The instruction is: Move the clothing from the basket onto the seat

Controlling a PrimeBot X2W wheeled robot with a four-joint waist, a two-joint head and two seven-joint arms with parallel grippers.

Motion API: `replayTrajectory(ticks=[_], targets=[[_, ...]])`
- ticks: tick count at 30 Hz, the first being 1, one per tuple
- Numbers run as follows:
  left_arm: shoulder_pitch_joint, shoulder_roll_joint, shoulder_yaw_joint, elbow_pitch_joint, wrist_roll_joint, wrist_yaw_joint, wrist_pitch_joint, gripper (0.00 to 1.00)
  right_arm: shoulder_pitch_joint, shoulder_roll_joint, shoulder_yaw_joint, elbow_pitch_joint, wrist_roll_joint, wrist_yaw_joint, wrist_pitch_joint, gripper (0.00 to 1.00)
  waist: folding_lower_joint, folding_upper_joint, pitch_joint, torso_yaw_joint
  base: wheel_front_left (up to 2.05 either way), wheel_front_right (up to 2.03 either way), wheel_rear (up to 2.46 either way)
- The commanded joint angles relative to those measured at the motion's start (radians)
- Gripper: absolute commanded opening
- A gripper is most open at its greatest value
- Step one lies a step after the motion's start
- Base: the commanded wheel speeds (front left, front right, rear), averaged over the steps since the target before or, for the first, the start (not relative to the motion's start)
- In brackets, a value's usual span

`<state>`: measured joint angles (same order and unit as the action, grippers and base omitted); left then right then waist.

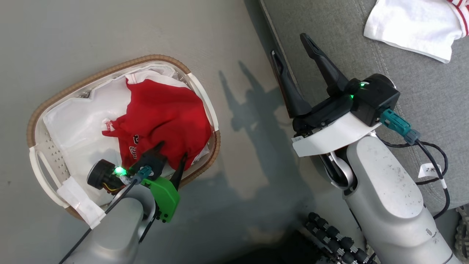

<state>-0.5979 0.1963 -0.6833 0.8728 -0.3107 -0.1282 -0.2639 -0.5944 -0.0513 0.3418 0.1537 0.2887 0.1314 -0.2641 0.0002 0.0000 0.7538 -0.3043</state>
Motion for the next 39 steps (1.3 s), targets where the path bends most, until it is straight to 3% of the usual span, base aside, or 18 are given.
replayTrajectory(ticks=[1,20,28,29,31,39], targets=[[-0.031,0.015,-0.01,0.018,-0.005,-0.004,-0.001,1.0,-0.014,-0.001,0.003,-0.007,0.0,-0.001,0.0,1.0,-0.0002,0.0,0.02,-0.011,0.0,0.0,0.0],[-0.207,0.041,-0.087,0.163,-0.001,-0.003,-0.001,1.0,-0.073,-0.001,0.015,-0.082,0.019,-0.001,0.0,1.0,-0.0002,0.0,0.147,-0.024,0.0,0.0,0.0],[-0.261,0.035,-0.13,0.239,-0.05,-0.003,-0.001,1.0,-0.091,-0.001,0.023,-0.102,0.02,-0.001,0.0,1.0,-0.0002,0.0,0.167,-0.027,0.0,0.0,0.0],[-0.269,0.032,-0.118,0.237,-0.059,-0.003,-0.001,0.77,-0.09,-0.001,0.022,-0.101,0.019,-0.001,0.0,1.0,-0.0002,0.0,0.165,-0.025,0.0,0.0,0.0],[-0.26,0.027,-0.121,0.23,-0.072,-0.003,-0.001,0.0,-0.087,-0.001,0.023,-0.092,0.017,-0.001,0.0,1.0,-0.0002,0.0,0.154,-0.022,0.0,0.0,0.0],[-0.185,0.03,-0.085,0.155,-0.09,-0.003,-0.001,0.0,-0.072,-0.002,0.024,-0.039,0.002,-0.001,0.0,1.0,-0.0002,0.0,0.061,-0.006,0.0,0.0,0.0]])
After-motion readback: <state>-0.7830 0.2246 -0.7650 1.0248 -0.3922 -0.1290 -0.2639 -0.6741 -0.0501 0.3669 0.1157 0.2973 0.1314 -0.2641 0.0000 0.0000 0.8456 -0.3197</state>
